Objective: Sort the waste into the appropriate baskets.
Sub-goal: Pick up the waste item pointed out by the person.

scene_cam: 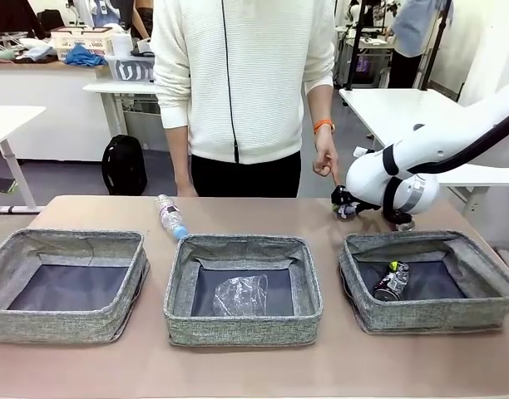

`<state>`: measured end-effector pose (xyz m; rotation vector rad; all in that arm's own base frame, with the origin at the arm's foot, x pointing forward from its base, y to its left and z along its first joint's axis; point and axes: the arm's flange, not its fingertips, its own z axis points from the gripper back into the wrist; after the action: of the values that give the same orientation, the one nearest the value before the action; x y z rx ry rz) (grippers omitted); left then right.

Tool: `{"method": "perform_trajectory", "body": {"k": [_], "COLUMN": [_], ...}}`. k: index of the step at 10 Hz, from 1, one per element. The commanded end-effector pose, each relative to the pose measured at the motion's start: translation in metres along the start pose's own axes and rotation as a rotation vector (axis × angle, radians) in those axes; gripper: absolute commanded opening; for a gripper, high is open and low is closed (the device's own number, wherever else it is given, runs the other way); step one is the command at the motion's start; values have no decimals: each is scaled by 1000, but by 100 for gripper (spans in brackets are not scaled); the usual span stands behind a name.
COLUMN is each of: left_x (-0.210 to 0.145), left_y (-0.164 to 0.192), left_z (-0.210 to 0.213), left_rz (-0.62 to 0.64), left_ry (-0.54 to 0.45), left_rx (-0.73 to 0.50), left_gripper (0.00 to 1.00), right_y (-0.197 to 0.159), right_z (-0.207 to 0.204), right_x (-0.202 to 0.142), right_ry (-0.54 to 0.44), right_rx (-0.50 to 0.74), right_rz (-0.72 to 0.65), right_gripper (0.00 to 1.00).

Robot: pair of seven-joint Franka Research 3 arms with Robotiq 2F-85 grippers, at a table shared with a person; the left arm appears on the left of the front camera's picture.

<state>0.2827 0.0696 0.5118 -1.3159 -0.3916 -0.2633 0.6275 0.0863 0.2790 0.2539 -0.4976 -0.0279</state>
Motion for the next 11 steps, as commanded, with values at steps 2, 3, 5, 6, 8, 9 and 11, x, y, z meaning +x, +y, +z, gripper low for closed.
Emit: {"method": "perform_trajectory", "body": {"k": [2, 3, 5, 6, 8, 9, 11], "left_x": [1, 1, 1, 1, 1, 1, 1], "left_y": [-3, -3, -3, -3, -3, -3, -3], "left_z": [-1, -1, -1, -1, -1, -1, -1], "left_rz": [-8, -8, -8, -8, -8, -8, -8], "left_ry": [-10, -10, -10, -10, -10, -10, -10], "left_rx": [-18, -18, -18, -18, -18, -18, -18], "left_gripper": [100, 100, 100, 100, 100, 100, 100], "right_y": [-5, -6, -6, -6, -8, -8, -10], "right_z": [2, 3, 3, 4, 4, 5, 16], "right_x": [0, 1, 2, 2, 1, 1, 0], "right_ry": [30, 30, 35, 38, 40, 40, 47], "right_rx": [17, 18, 24, 25, 26, 28, 22], "right_rz": [6, 7, 2, 1, -5, -7, -2], "right_gripper": [0, 0, 0, 0, 0, 0, 0]}}
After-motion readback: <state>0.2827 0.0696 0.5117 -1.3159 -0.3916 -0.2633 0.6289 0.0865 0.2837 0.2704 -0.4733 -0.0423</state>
